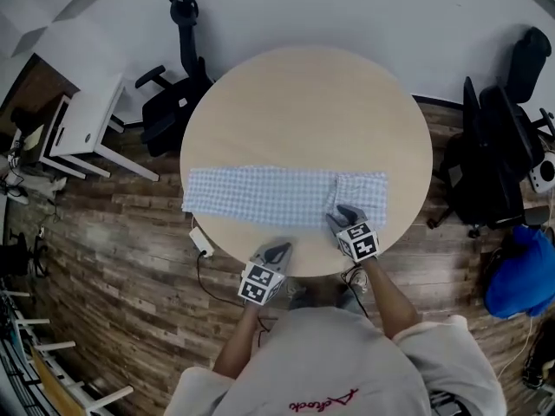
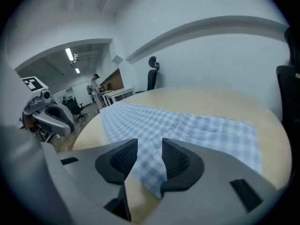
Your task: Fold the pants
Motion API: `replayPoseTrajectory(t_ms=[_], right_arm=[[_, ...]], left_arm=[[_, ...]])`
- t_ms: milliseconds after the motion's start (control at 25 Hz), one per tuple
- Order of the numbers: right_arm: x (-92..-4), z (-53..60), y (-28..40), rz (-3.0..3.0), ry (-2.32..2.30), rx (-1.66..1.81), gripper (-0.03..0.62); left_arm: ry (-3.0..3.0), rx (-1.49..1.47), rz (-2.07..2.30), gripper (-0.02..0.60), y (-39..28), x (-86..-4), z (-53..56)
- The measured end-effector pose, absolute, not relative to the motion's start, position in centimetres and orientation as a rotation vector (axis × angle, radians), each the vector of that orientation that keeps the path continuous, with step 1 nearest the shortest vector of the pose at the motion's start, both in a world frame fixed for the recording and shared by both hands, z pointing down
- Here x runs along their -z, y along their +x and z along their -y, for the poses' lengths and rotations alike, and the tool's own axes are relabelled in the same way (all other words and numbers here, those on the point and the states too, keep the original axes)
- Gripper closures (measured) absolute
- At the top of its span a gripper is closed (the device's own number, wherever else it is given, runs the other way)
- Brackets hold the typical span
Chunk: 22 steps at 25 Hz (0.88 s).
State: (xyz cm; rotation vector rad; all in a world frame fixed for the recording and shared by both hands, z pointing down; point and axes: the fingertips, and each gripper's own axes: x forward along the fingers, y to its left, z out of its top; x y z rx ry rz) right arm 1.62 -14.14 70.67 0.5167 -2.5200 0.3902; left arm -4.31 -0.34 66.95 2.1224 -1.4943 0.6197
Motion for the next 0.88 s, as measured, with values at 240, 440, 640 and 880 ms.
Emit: replayPoseTrajectory(t_ms=[240,440,640,880], right_arm=[[-71.7,12.0,-0.1,2.502,0.467,-0.405,0.439],[-69.9,13.9,1.4,2.539,0.584,-0.419,0.439],[-68.8,17.0,6.3,2.527,0.776,-0.447,0.439],[-70.1,20.3,14.3,2.403,1.051,-0.604,0.439]], left_arm=[[2.102,-0.606,1.509,0.549,-5.4,-67.2,-0.9],[2.150,-0.612,1.465,0.549,-4.4,-66.9,0.3],[2.235,-0.632,1.379,0.549,-1.6,-66.8,2.7],[2.348,-0.656,1.260,0.549,3.2,-66.4,6.2]])
